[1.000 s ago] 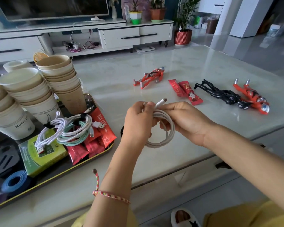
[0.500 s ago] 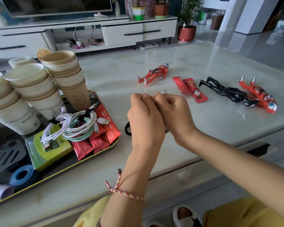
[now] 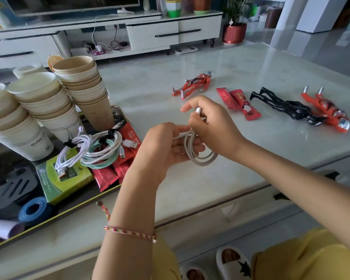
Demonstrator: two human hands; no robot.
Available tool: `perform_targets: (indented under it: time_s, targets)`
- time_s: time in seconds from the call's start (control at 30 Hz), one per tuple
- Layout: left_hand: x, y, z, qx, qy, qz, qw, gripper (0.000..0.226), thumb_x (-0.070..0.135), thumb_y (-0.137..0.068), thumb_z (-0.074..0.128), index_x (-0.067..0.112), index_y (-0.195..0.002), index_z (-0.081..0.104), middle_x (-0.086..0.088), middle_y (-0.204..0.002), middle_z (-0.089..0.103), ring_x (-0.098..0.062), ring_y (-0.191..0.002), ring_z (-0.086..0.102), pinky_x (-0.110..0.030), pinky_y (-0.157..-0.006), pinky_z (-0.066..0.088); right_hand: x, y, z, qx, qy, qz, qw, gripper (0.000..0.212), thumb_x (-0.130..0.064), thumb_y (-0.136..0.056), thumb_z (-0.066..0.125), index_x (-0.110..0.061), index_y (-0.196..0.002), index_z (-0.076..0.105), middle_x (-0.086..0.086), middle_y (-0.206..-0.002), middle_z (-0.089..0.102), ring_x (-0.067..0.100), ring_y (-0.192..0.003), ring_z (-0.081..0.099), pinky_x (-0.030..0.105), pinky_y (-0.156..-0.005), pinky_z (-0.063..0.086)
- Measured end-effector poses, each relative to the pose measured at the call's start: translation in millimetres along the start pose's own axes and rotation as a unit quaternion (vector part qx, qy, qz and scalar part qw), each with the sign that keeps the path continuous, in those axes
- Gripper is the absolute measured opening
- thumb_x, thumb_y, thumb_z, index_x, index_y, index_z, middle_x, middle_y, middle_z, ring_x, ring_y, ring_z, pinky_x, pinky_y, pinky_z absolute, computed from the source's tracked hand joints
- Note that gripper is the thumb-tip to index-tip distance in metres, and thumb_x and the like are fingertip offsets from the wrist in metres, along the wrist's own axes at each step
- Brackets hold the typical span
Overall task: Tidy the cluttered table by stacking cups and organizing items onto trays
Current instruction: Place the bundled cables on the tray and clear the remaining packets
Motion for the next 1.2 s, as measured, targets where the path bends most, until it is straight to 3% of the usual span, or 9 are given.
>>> perform_targets:
  time_s: [0.23, 0.33, 0.47, 0.57, 0.67, 0.73, 0.87, 1.07, 1.2]
  targets:
    - [-5.8, -0.3, -4.7, -0.025, -0.222, -0.021, 0.975, 0.029, 0.012, -0.088, 0.04, 0.015, -0.075, 0.066, 0.004, -0.073, 0.07, -0.008, -0.066, 0.062, -0.032, -0.078, 0.052, -19.0, 5.1, 3.8, -0.049, 0.051, -0.083, 0.994, 0.022, -0.008, -0.085, 0.038, -0.004, -0.091, 0.058, -0.022, -0.049, 0.048, 0.003, -0.046, 0.047, 0.012, -0.043, 0.036]
    - [-3.0, -0.4, -2.3, -0.034, -0.176, -0.002, 0.984, 0.031, 0.011, -0.087, 0.04, 0.014, -0.069, 0.065, 0.002, -0.065, 0.07, -0.012, -0.069, 0.065, -0.037, -0.084, 0.051, -18.2, 4.6, 8.7, -0.062, 0.017, -0.072, 0.995, 0.02, -0.005, -0.085, 0.039, -0.007, -0.09, 0.058, -0.016, -0.047, 0.045, 0.005, -0.041, 0.04, 0.016, -0.039, 0.036]
    - [-6.3, -0.2, 4.8, -0.032, -0.093, 0.008, 0.995, 0.032, 0.022, -0.094, 0.04, 0.014, -0.073, 0.063, -0.001, -0.061, 0.066, -0.016, -0.067, 0.064, -0.038, -0.077, 0.055, -18.9, 1.4, 4.2, 0.012, -0.008, -0.082, 0.997, 0.02, -0.007, -0.083, 0.041, -0.008, -0.096, 0.057, -0.006, -0.051, 0.044, 0.006, -0.046, 0.044, 0.013, -0.048, 0.032]
    - [-3.7, -4.6, 2.4, 0.014, -0.109, 0.035, 0.993, 0.041, 0.036, -0.097, 0.04, 0.016, -0.065, 0.055, 0.005, -0.047, 0.054, -0.012, -0.054, 0.055, -0.028, -0.065, 0.048, -7.8, -3.3, 2.7, 0.047, -0.045, -0.04, 0.997, 0.024, -0.008, -0.086, 0.041, -0.007, -0.108, 0.05, 0.0, -0.059, 0.05, 0.002, -0.049, 0.054, 0.014, -0.054, 0.038]
    - [3.2, -7.7, -0.5, 0.031, -0.077, 0.08, 0.993, 0.042, 0.034, -0.099, 0.036, 0.014, -0.065, 0.051, 0.009, -0.041, 0.046, -0.012, -0.047, 0.049, -0.028, -0.066, 0.043, 11.7, -9.8, 10.7, 0.038, -0.1, 0.056, 0.993, 0.015, -0.006, -0.09, 0.039, -0.013, -0.094, 0.052, -0.007, -0.049, 0.05, 0.008, -0.041, 0.047, 0.023, -0.048, 0.038]
    - [3.4, -8.8, -5.0, 0.041, -0.054, 0.084, 0.994, 0.042, 0.035, -0.099, 0.036, 0.013, -0.068, 0.053, 0.01, -0.039, 0.043, -0.01, -0.044, 0.046, -0.031, -0.067, 0.041, 20.7, -14.1, 16.5, 0.01, -0.128, 0.112, 0.985, 0.019, -0.008, -0.091, 0.04, -0.013, -0.081, 0.055, -0.01, -0.044, 0.051, 0.008, -0.04, 0.046, 0.021, -0.044, 0.037]
    - [12.3, -12.6, -33.4, 0.125, -0.022, 0.107, 0.986, 0.042, 0.032, -0.099, 0.037, 0.012, -0.065, 0.05, 0.009, -0.032, 0.036, -0.007, -0.033, 0.037, -0.027, -0.055, 0.034, 34.9, -14.7, 31.5, -0.064, -0.138, 0.183, 0.971, 0.026, -0.03, -0.097, 0.041, -0.013, -0.088, 0.058, 0.0, -0.065, 0.06, 0.011, -0.05, 0.051, 0.023, -0.05, 0.042]
    - [27.2, -7.2, -69.1, 0.24, -0.095, 0.179, 0.949, 0.042, 0.032, -0.099, 0.038, 0.013, -0.063, 0.048, 0.009, -0.036, 0.04, -0.005, -0.03, 0.038, -0.027, -0.048, 0.039, 44.6, -7.9, 43.1, -0.162, 0.065, 0.123, 0.977, 0.011, -0.004, -0.084, 0.057, -0.012, -0.083, 0.065, -0.008, -0.065, 0.053, 0.002, -0.059, 0.046, 0.017, -0.061, 0.037]
    - [32.3, -1.3, -74.7, 0.277, -0.131, 0.21, 0.928, 0.044, 0.035, -0.099, 0.037, 0.014, -0.061, 0.048, -0.001, -0.05, 0.042, -0.013, -0.044, 0.041, -0.024, -0.047, 0.037, 34.5, 5.0, 61.5, -0.241, 0.166, 0.045, 0.955, 0.01, -0.017, -0.083, 0.065, -0.018, -0.092, 0.069, -0.016, -0.072, 0.049, -0.003, -0.064, 0.047, 0.005, -0.062, 0.035]
Point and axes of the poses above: each hand's wrist, its own y-axis away from the middle knuckle, its own z-axis out of the palm, x = y × z, the point moved 8 cm from there along -y, towards the middle knuckle
